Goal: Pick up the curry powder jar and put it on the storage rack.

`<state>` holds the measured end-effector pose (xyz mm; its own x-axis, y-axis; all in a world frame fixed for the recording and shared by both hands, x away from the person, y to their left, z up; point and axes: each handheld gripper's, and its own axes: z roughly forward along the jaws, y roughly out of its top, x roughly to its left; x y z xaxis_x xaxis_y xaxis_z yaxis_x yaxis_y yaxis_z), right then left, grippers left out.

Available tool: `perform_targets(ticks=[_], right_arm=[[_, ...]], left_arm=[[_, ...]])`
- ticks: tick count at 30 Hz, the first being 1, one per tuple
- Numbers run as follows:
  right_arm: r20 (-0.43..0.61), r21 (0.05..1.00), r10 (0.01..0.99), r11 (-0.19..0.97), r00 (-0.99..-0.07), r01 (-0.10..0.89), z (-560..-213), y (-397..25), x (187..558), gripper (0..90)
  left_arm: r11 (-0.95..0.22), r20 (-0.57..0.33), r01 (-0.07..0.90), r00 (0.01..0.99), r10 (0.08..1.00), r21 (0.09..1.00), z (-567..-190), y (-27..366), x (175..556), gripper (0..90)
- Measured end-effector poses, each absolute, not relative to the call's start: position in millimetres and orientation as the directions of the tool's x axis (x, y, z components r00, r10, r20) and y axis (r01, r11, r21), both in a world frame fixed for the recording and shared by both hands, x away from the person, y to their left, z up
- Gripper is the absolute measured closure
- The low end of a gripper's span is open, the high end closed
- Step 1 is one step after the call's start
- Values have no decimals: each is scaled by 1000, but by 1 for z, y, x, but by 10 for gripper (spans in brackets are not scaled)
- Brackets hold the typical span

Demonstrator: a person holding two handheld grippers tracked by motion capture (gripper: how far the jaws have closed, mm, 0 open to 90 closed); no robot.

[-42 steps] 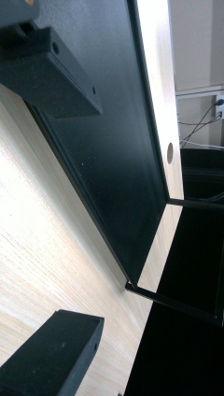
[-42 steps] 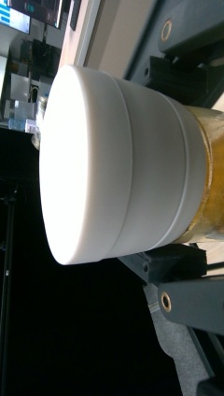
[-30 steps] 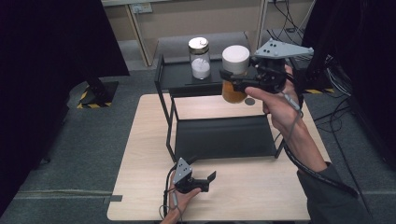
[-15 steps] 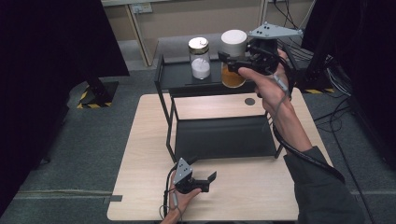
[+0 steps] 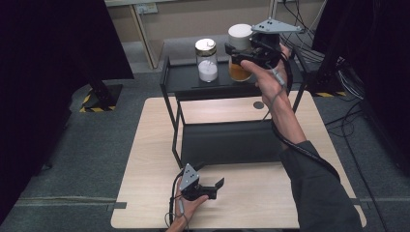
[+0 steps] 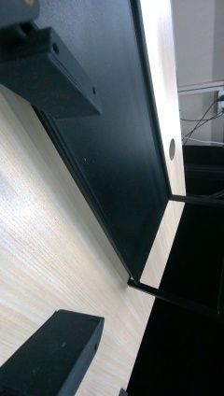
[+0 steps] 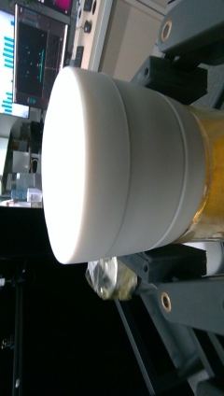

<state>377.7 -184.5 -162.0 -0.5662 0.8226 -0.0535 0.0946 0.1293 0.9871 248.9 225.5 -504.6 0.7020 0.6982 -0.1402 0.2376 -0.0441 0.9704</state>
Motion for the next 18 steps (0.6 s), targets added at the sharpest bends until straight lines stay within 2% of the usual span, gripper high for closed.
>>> perform_targets(ticks=[18], right_arm=[[-48, 986, 853, 123, -520, 111, -174, -172, 390, 353]], left_arm=[[-45, -139, 236, 704, 697, 971, -504, 225, 248, 9]])
